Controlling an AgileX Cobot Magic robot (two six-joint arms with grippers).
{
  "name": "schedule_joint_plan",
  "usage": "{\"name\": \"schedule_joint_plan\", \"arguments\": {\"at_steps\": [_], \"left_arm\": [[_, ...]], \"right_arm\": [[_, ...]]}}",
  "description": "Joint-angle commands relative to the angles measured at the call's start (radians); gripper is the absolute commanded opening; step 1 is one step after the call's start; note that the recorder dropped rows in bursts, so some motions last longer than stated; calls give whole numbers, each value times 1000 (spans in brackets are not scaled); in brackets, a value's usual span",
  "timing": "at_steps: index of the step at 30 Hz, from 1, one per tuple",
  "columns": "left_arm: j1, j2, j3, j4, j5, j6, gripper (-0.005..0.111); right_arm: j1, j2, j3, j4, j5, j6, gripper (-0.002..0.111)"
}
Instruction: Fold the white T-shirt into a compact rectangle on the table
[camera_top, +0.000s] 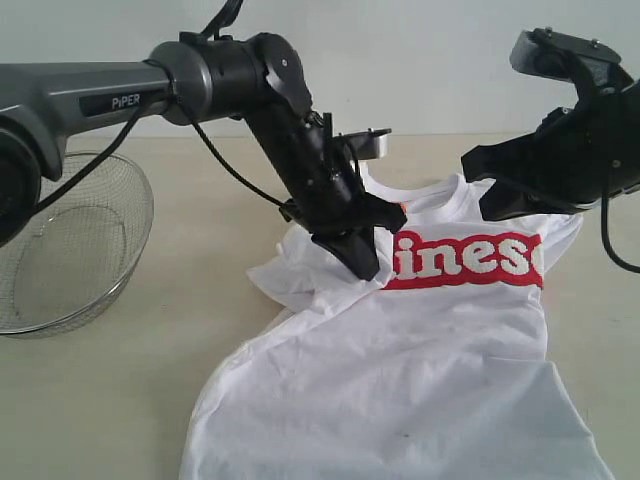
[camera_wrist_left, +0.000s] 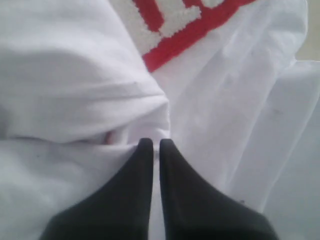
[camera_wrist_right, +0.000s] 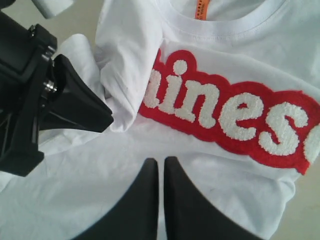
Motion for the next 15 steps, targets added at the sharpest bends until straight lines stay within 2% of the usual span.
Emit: {"name": "schedule_joint_plan", "arguments": {"at_steps": [1,15], "left_arm": [[-10,-10,-4,14,5,6,5],[-32,77,-4,-19,-13,-1,5]], "right_arm": [[-8,-5,0,1,-5,-10,0],[-8,-5,0,1,5,-10,0]]}}
